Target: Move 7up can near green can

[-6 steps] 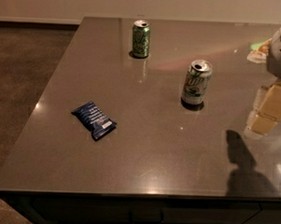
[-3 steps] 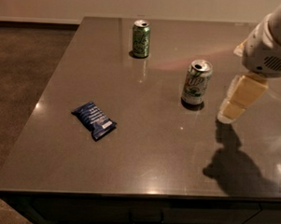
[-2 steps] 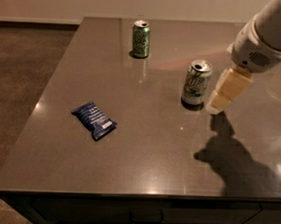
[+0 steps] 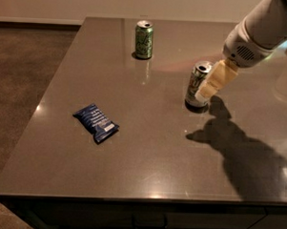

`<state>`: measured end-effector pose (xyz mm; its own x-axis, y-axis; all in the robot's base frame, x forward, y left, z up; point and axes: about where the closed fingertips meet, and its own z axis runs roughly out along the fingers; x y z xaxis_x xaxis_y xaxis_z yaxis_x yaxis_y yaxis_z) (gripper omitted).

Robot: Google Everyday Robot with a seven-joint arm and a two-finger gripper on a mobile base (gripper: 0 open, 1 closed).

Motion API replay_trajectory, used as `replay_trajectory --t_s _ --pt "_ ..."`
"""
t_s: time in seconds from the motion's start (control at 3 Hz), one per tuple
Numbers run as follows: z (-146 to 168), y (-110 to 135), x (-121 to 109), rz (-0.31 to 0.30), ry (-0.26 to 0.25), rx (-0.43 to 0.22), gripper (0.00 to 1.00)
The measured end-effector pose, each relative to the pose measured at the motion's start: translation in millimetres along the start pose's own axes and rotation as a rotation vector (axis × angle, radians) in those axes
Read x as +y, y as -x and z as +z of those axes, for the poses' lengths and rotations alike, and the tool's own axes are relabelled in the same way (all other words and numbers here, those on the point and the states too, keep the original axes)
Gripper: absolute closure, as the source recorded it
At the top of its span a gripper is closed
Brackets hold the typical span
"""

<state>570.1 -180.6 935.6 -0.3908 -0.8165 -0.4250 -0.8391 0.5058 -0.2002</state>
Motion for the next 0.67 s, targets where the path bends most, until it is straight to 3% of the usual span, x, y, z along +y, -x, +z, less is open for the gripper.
replay_trajectory --t_s 0.33,0.67 --pt "14.2 3.4 -5.7 0.047 0.030 -0.027 0.00" --pt "24.8 4.9 -7.1 0.078 0.051 -0.050 0.12"
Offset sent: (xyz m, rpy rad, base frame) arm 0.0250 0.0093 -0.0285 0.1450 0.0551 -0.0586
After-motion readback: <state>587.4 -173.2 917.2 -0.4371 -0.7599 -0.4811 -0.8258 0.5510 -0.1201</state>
